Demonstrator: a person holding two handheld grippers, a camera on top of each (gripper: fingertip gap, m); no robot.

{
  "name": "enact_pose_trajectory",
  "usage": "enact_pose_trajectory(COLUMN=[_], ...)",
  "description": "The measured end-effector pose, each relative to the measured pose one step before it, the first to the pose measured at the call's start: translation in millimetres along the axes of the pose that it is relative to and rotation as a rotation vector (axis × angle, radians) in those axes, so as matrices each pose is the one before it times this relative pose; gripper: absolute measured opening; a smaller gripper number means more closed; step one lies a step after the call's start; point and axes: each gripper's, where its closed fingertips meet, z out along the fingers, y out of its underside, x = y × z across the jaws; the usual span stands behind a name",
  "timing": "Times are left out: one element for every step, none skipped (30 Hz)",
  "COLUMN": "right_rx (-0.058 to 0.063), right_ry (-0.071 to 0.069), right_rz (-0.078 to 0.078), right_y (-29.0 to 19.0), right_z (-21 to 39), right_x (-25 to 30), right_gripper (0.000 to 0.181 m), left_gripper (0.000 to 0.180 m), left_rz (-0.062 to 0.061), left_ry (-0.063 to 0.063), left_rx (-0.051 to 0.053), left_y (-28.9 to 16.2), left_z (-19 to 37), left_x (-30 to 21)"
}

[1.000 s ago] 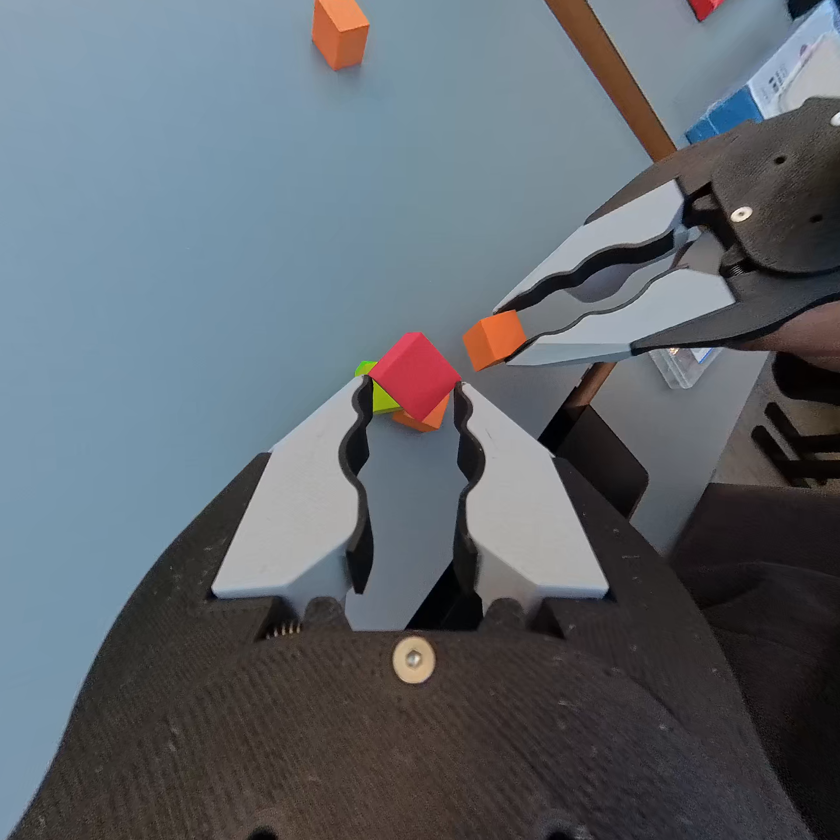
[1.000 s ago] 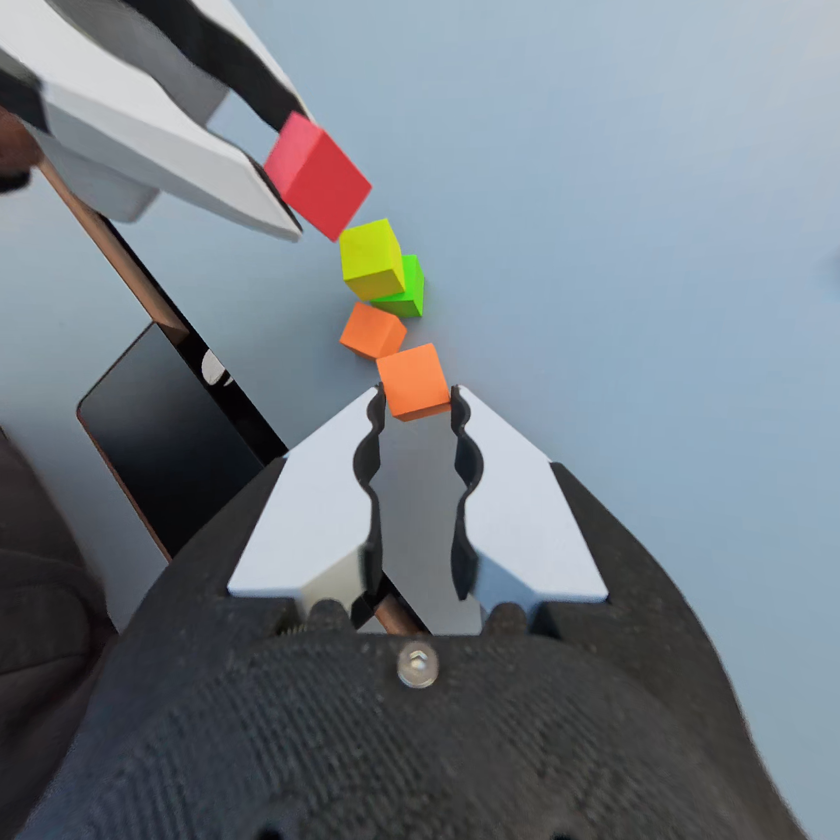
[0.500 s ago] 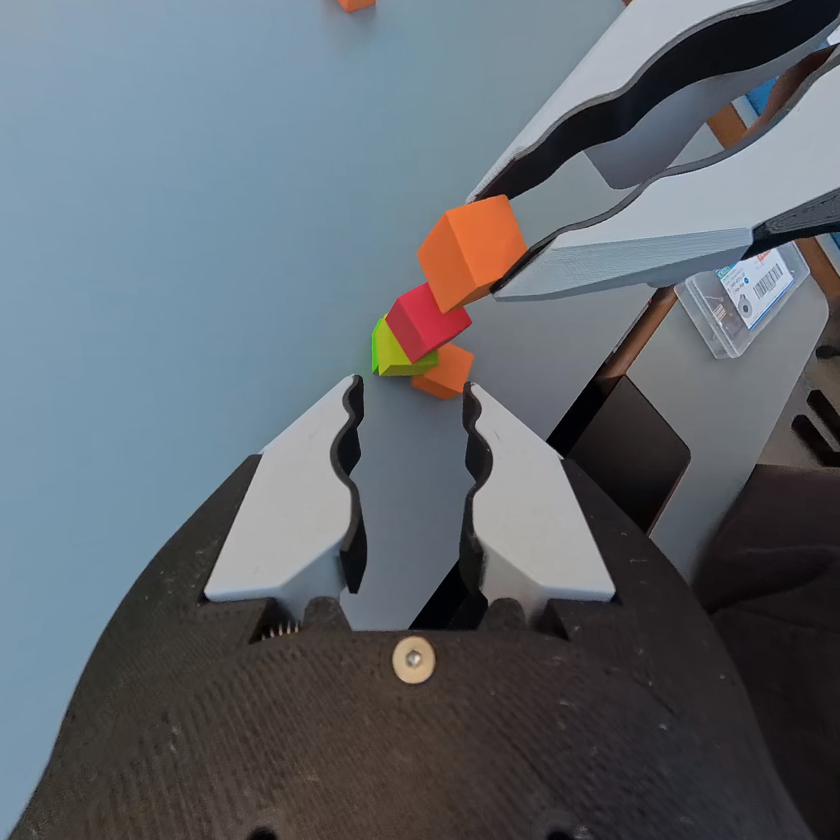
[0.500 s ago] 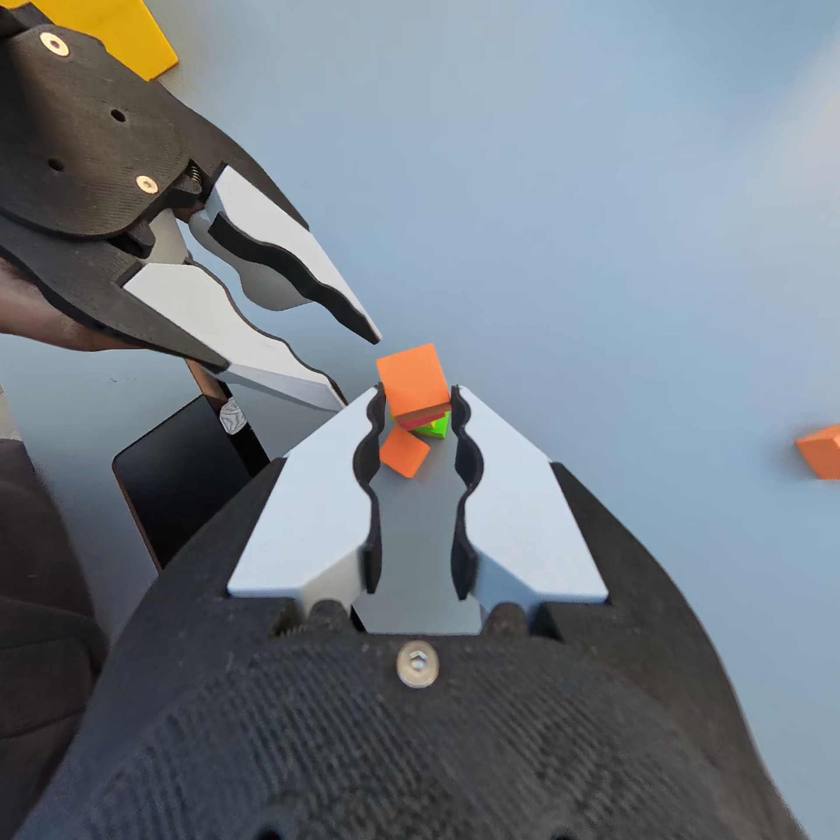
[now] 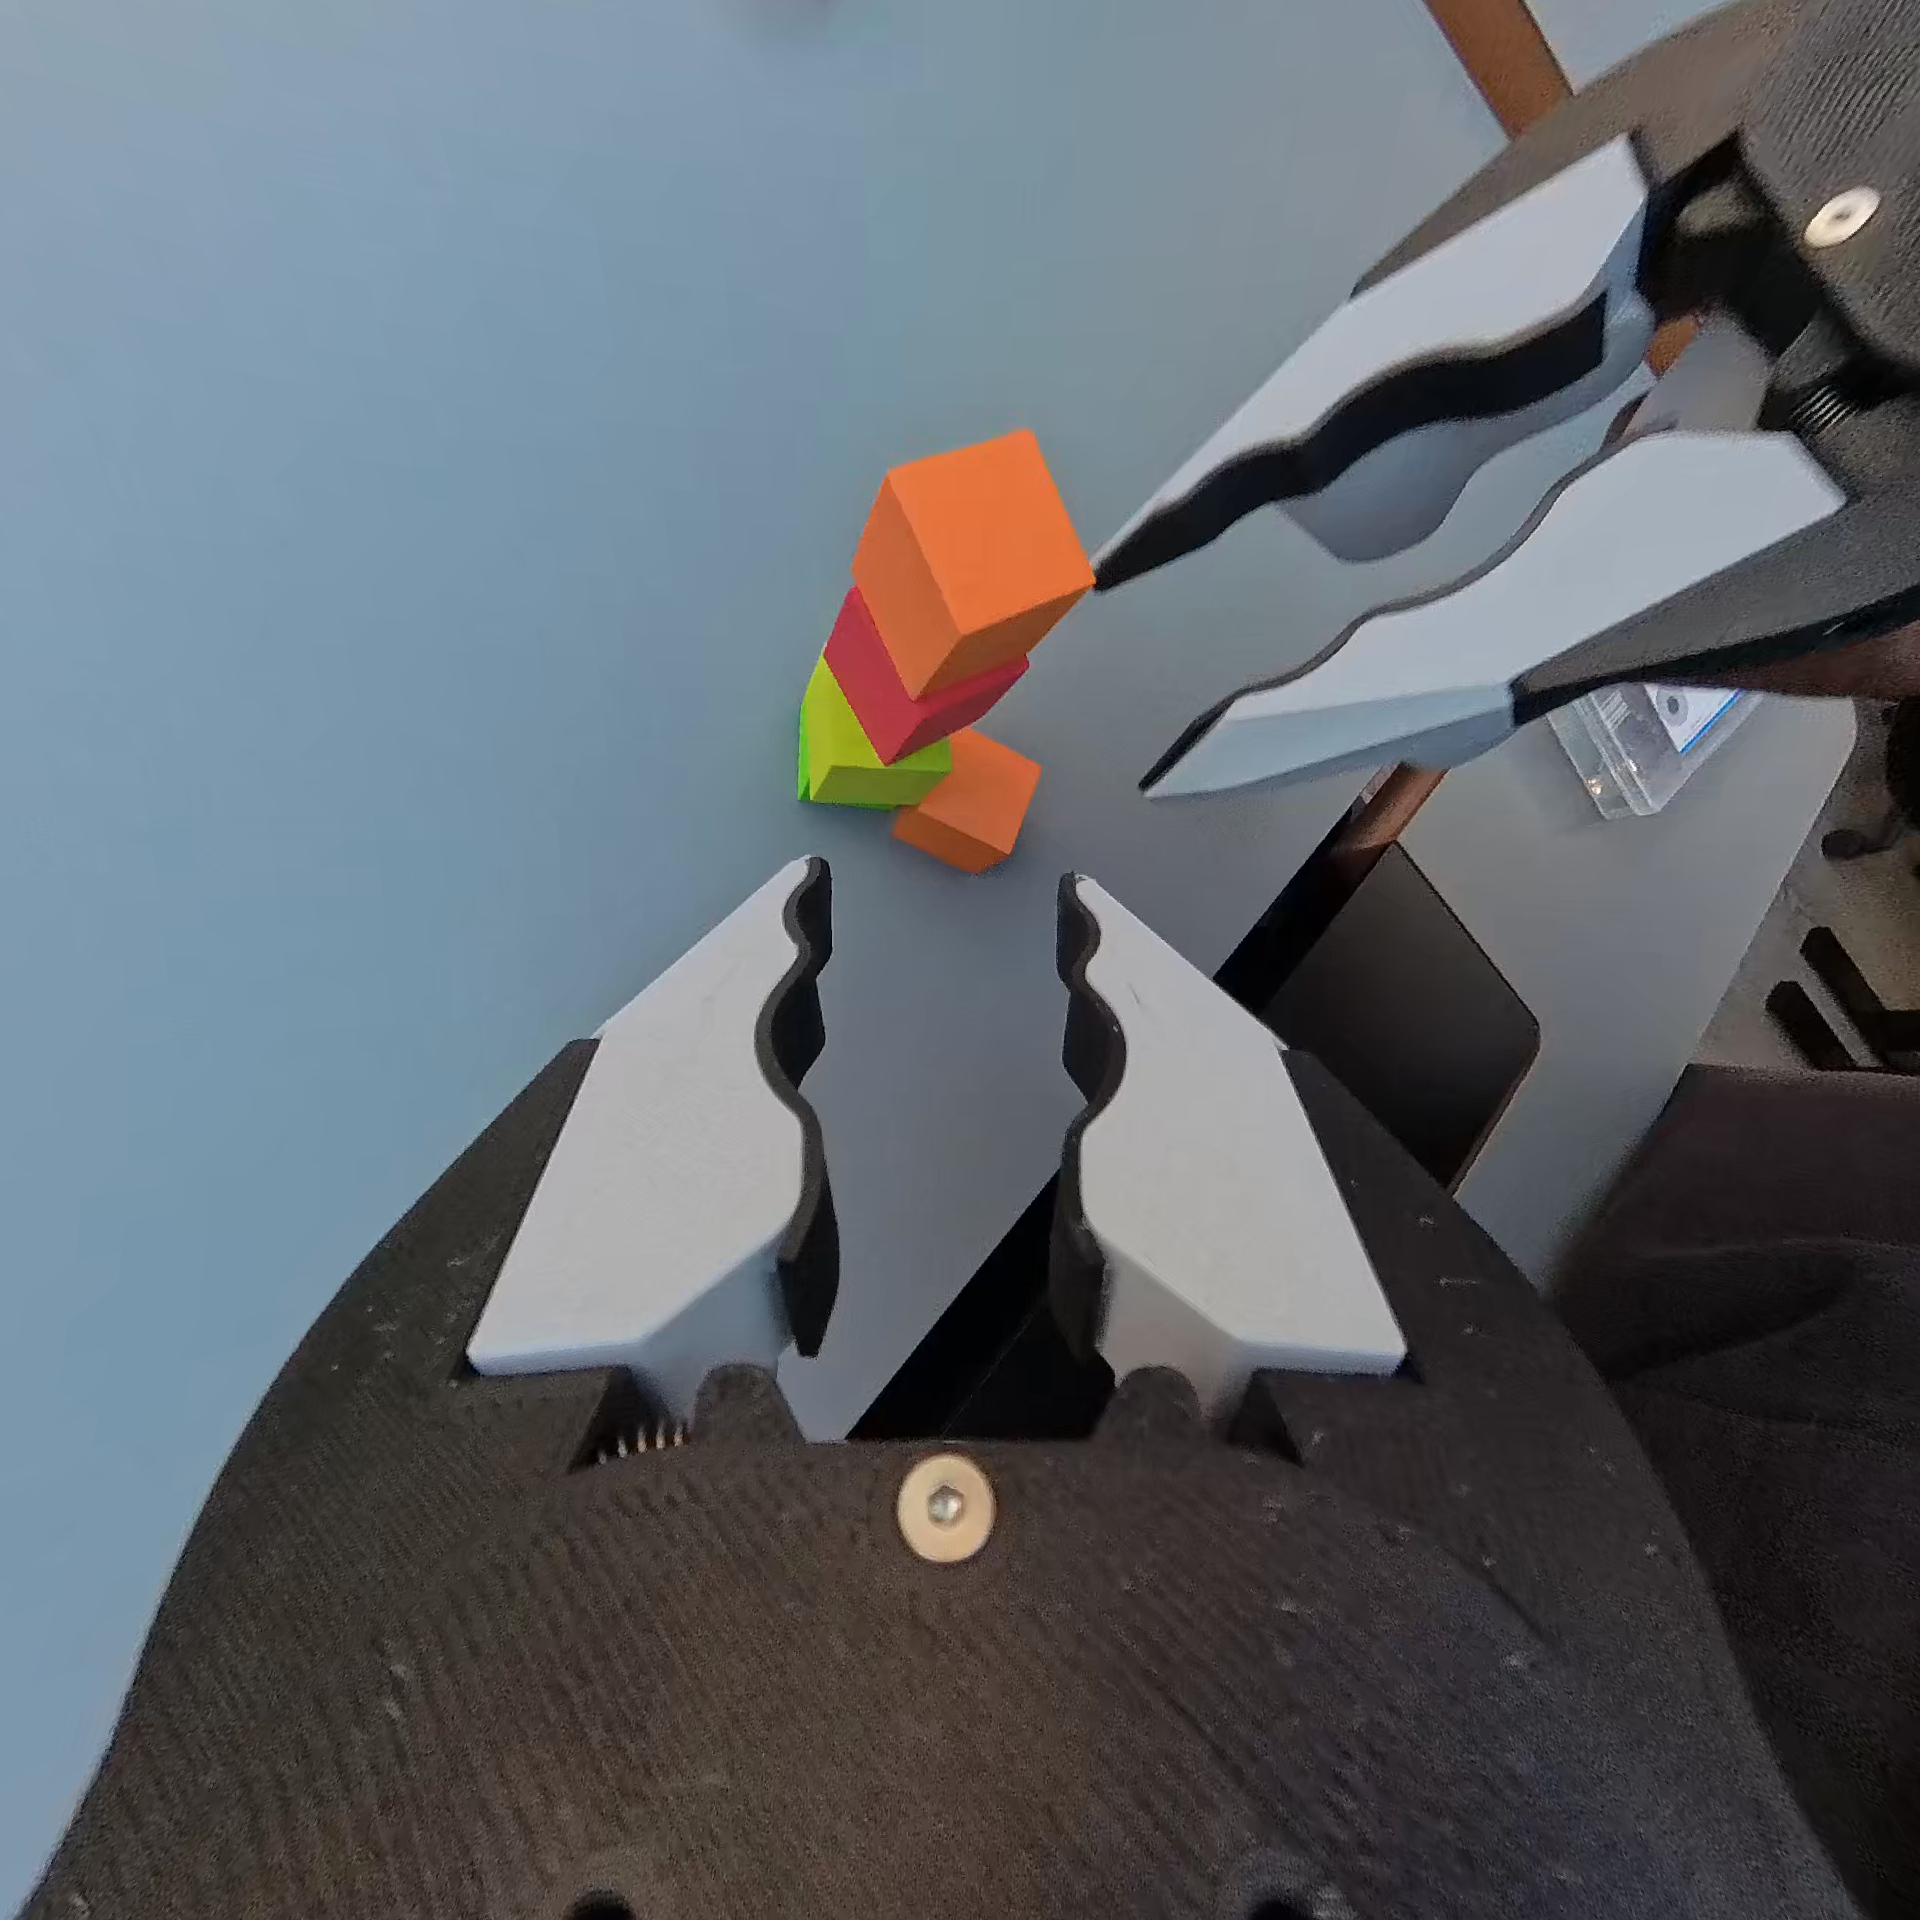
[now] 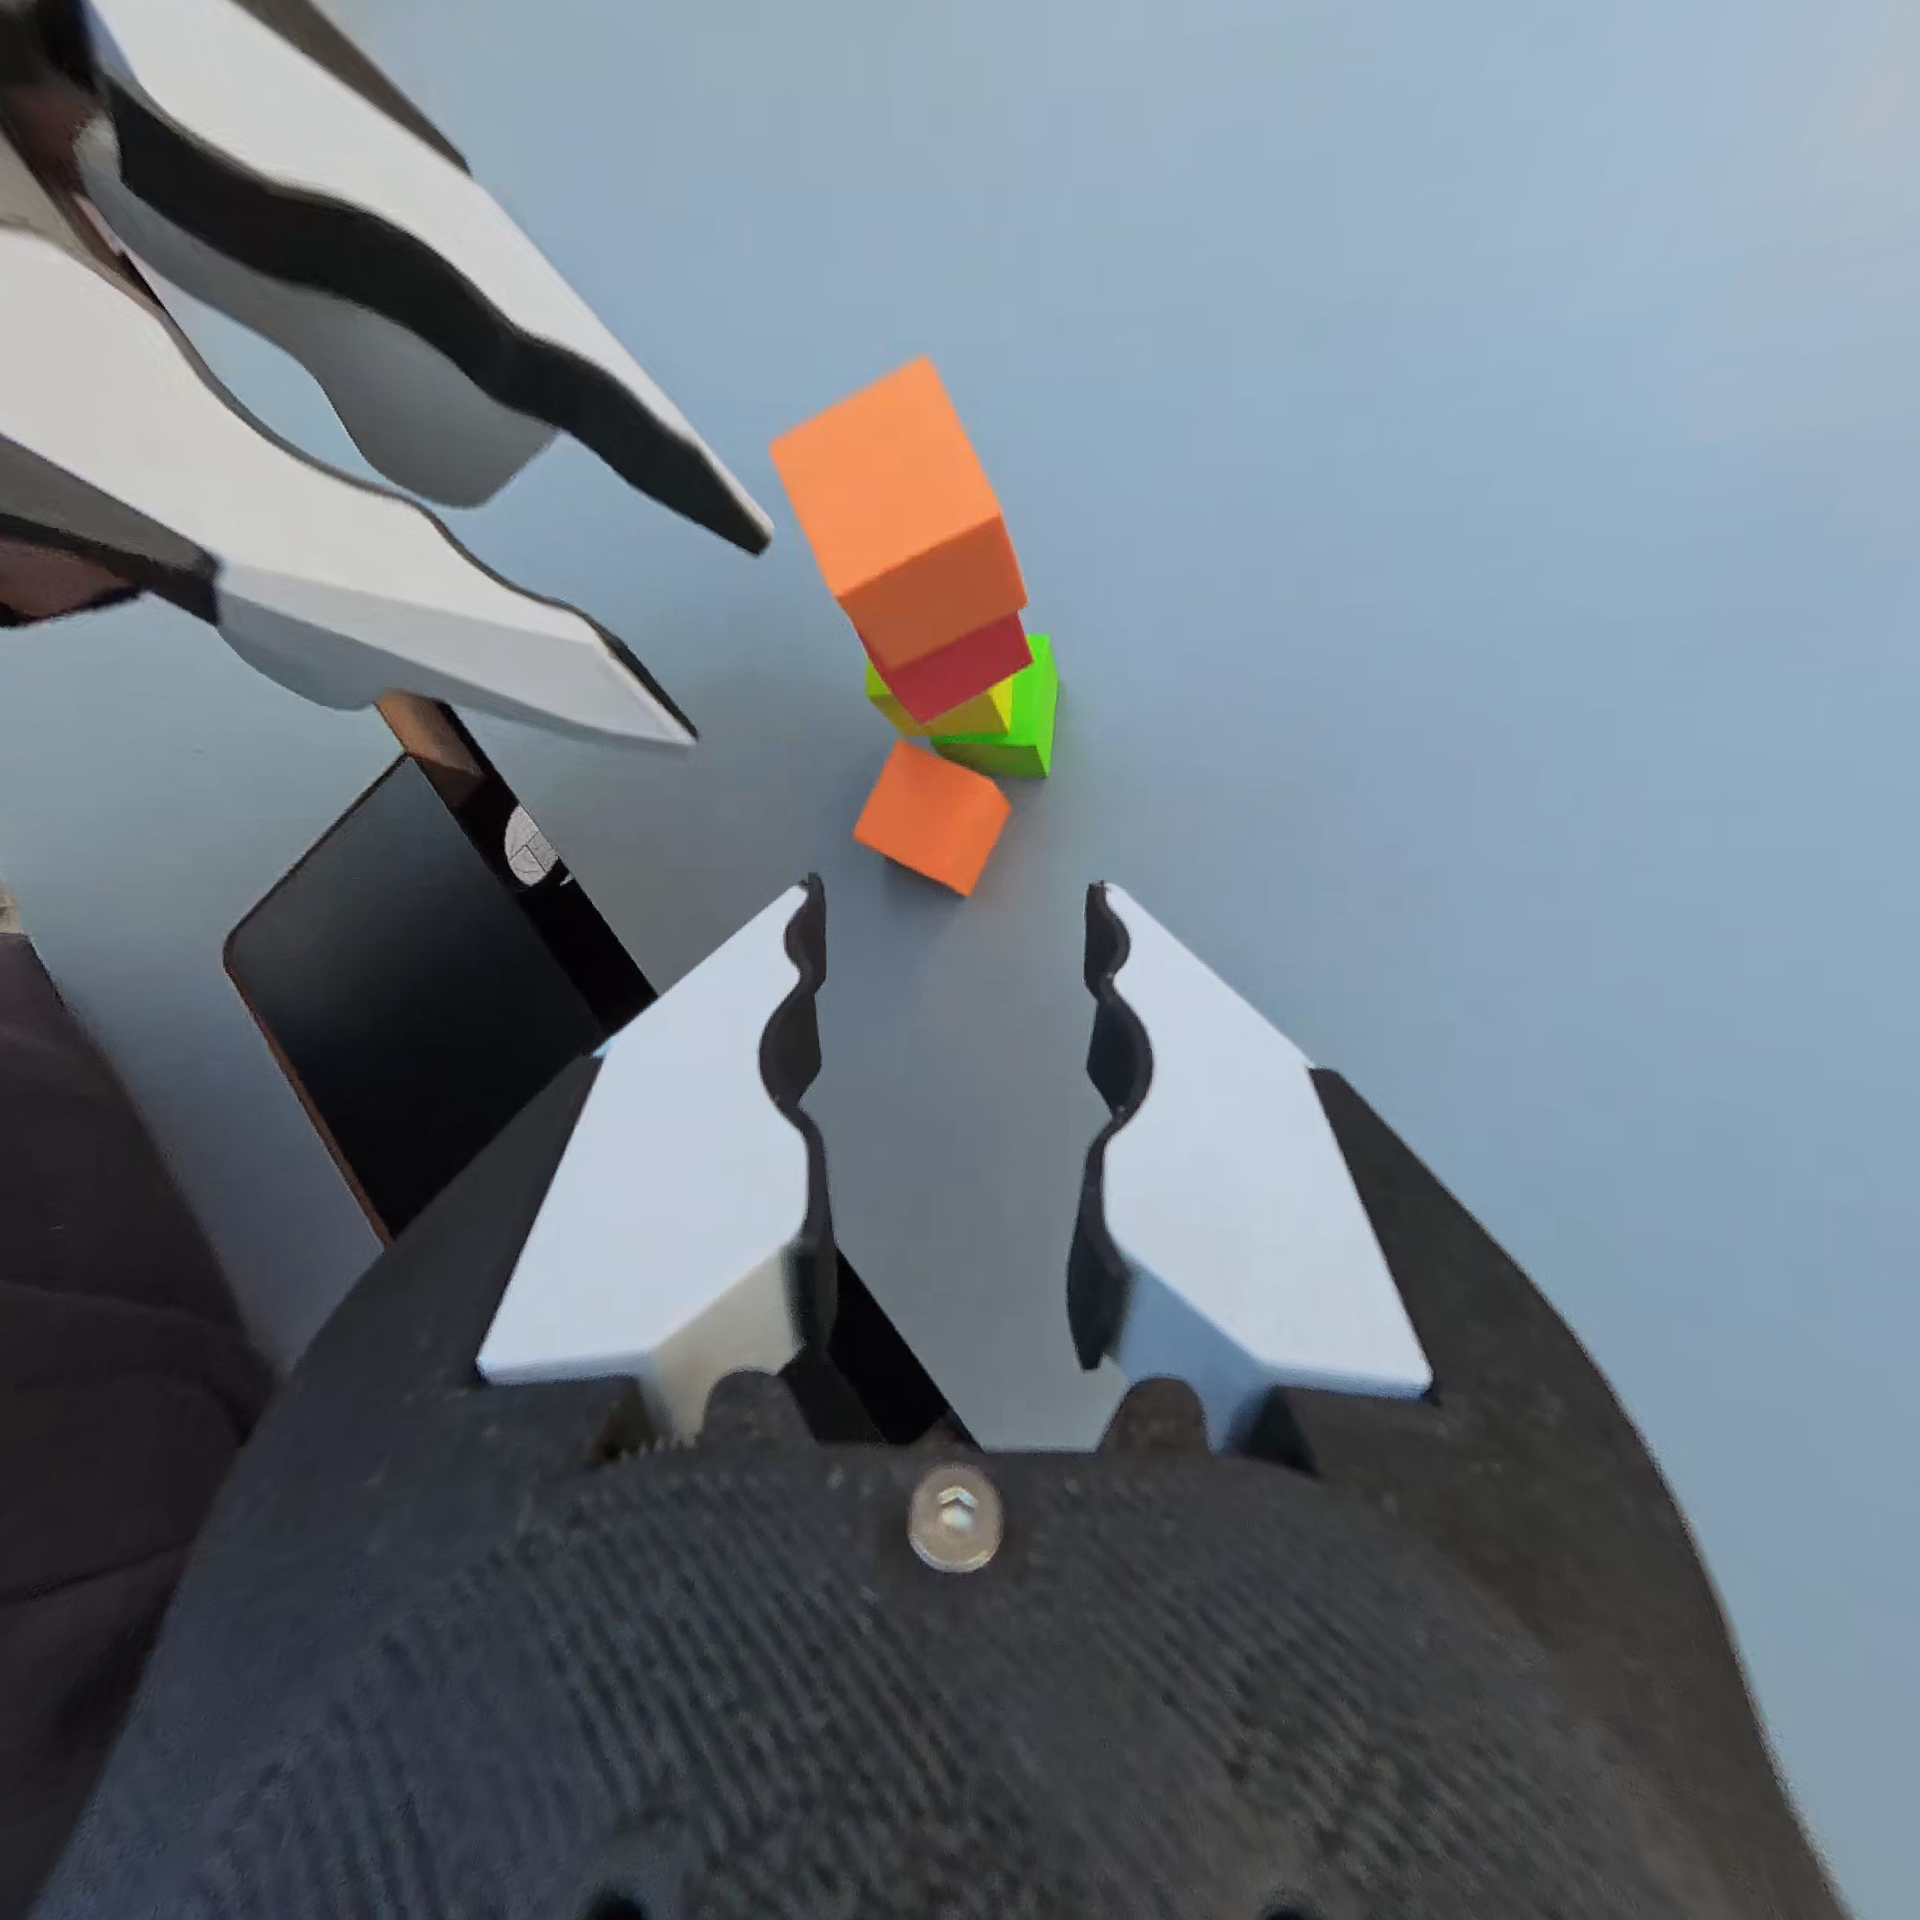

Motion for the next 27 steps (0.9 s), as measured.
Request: enact_pose_trajectory(right_rx=[-0.0120,-0.0114,-0.0066,-0.0029,-0.0011,0.0005,0.0011,-0.0020,-0.0097,-0.0171,-0.0130,0.0001,0.0111,0.0139,0.0125,0.0136,0.0158,0.0162,0.0162,0.0162,0.0151,0.0131,0.0125,0.0135,0.0121,0.0088,0.0070], right_ry=[0.0043,0.0030,0.0008,-0.0005,0.0005,0.0020,0.0005,-0.0036,-0.0033,0.0061,0.0148,0.0170,0.0161,0.0127,0.0084,0.0081,0.0107,0.0130,0.0159,0.0179,0.0168,0.0130,0.0094,0.0074,0.0066,0.0062,0.0066], right_rz=[0.0011,-0.0029,-0.0037,-0.0040,-0.0071,-0.0110,-0.0127,-0.0114,-0.0085,-0.0089,-0.0109,-0.0070,0.0051,0.0209,0.0331,0.0377,0.0359,0.0309,0.0255,0.0215,0.0197,0.0194,0.0185,0.0155,0.0115,0.0076,0.0036], right_y=[6.40,4.23,1.80,0.03,-1.03,-1.59,-1.54,-0.61,1.05,2.73,2.68,1.70,1.08,1.51,2.34,2.44,2.24,1.69,1.16,0.60,0.23,-0.08,-0.51,-1.07,-1.26,-0.85,-0.67], right_z=[6.12,6.09,5.85,5.30,4.67,3.86,3.41,3.33,2.87,1.48,-0.89,-3.50,-5.53,-6.86,-7.29,-7.66,-8.00,-8.03,-7.94,-7.62,-6.89,-5.74,-4.73,-3.92,-3.08,-2.15,-1.63], right_x=[0.23,-0.28,-0.83,-1.28,-1.15,-1.10,-1.18,-1.37,-1.06,0.70,2.13,2.88,3.91,4.90,5.69,6.40,7.09,7.48,7.66,7.61,7.20,6.26,5.07,4.22,3.35,2.79,2.40], right_gripper=[0.049,0.049,0.049,0.049,0.049,0.049,0.049,0.048,0.042,0.031,0.022,0.015,0.014,0.013,0.012,0.011,0.011,0.011,0.011,0.011,0.011,0.011,0.011,0.011,0.011,0.011,0.010], left_gripper=[0.041,0.041,0.041,0.041,0.041,0.041,0.041,0.041,0.041,0.041,0.041,0.041,0.041,0.041,0.041,0.043,0.046,0.047,0.048,0.048,0.047,0.047,0.047,0.047,0.048,0.048,0.048], left_rz=[0.0029,0.0038,0.0052,0.0055,0.0040,0.0025,0.0018,0.0008,0.0000,0.0006,0.0024,0.0020,-0.0024,-0.0074,-0.0077,-0.0024,0.0045,0.0150,0.0313,0.0439,0.0493,0.0481,0.0416,0.0327,0.0215,0.0195,0.0236], left_ry=[-0.0033,-0.0046,-0.0050,-0.0041,-0.0036,-0.0040,-0.0044,-0.0045,-0.0033,-0.0036,-0.0033,-0.0019,0.0022,0.0200,0.0385,0.0398,0.0301,0.0186,0.0103,0.0028,0.0003,0.0019,0.0024,0.0066,0.0134,0.0175,0.0160], left_rx=[0.0063,0.0004,0.0004,0.0028,0.0021,0.0008,0.0024,0.0052,0.0074,0.0081,0.0113,0.0178,0.0255,0.0356,0.0378,0.0228,0.0063,-0.0016,-0.0018,-0.0080,-0.0186,-0.0250,-0.0225,-0.0215,-0.0261,-0.0267,-0.0264], left_y=[-3.22,-2.27,-1.96,-2.03,-1.54,-1.27,-1.05,-1.47,-1.73,-1.91,-2.75,-4.18,-5.88,-8.13,-9.82,-9.53,-9.77,-11.45,-13.19,-13.20,-11.75,-10.62,-10.19,-9.27,-7.83,-6.63,-5.17], left_z=[-1.24,-1.14,-1.41,-1.54,-1.57,-1.40,-1.36,-1.38,-1.31,-1.48,-2.00,-2.56,-2.35,-1.57,0.38,2.54,5.05,7.17,9.20,11.80,14.35,16.19,17.21,18.08,18.59,18.47,17.99], left_x=[-1.28,-1.71,-1.64,-1.42,-1.44,-1.60,-1.58,-1.77,-1.66,-2.10,-2.45,-2.74,-3.25,-1.74,-0.27,-1.37,-3.48,-5.41,-6.21,-6.96,-7.19,-6.80,-6.61,-5.86,-4.62,-3.33,-2.77])
